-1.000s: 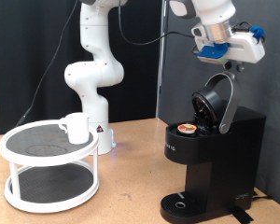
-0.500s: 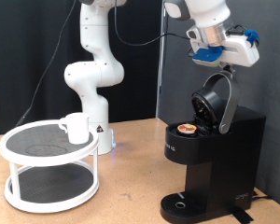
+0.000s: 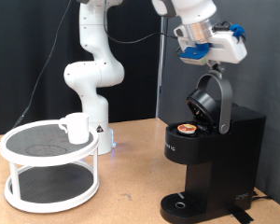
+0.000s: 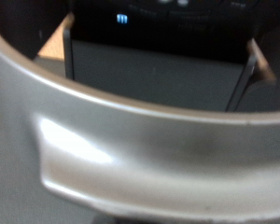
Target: Make a cup of coffee with the keurig machine
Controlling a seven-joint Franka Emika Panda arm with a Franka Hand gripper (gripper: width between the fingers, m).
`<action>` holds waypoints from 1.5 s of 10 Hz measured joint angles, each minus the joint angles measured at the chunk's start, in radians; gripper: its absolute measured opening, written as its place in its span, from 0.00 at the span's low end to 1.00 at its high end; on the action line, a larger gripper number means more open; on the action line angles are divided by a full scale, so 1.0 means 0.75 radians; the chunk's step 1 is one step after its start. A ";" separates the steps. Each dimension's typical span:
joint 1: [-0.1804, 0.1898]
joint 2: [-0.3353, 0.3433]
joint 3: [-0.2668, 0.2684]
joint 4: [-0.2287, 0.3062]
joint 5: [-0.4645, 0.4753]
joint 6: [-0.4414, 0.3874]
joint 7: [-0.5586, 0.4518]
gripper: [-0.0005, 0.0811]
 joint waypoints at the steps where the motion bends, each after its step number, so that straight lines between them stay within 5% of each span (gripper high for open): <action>1: -0.016 -0.008 -0.014 -0.010 -0.028 -0.007 -0.003 0.01; 8: -0.093 -0.016 -0.072 -0.080 -0.199 -0.042 -0.042 0.01; 15: -0.135 0.065 -0.085 -0.165 -0.315 0.098 0.004 0.01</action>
